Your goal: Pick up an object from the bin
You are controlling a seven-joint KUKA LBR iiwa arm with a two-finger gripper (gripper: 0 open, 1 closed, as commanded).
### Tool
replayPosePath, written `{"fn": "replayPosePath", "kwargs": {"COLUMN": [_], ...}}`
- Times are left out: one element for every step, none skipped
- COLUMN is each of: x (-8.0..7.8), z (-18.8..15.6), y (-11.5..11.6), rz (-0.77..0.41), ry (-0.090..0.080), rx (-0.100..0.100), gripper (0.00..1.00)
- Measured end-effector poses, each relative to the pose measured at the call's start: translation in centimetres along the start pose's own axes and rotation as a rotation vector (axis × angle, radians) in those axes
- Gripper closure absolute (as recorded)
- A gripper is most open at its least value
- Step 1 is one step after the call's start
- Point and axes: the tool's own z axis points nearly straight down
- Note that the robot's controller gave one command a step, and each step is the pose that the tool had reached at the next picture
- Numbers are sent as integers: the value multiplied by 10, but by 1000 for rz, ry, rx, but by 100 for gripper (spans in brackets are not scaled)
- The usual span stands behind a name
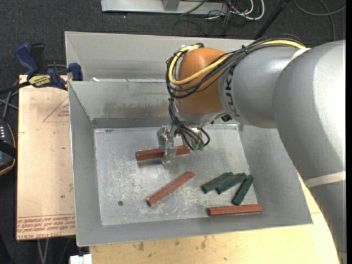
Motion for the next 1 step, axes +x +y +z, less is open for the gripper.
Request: {"fn": "replayPosePath", "kwargs": {"x": [0], "z": [-21], "y": [0], "rz": [0], "ry": [-2], "rx": [0], "gripper": [100]}}
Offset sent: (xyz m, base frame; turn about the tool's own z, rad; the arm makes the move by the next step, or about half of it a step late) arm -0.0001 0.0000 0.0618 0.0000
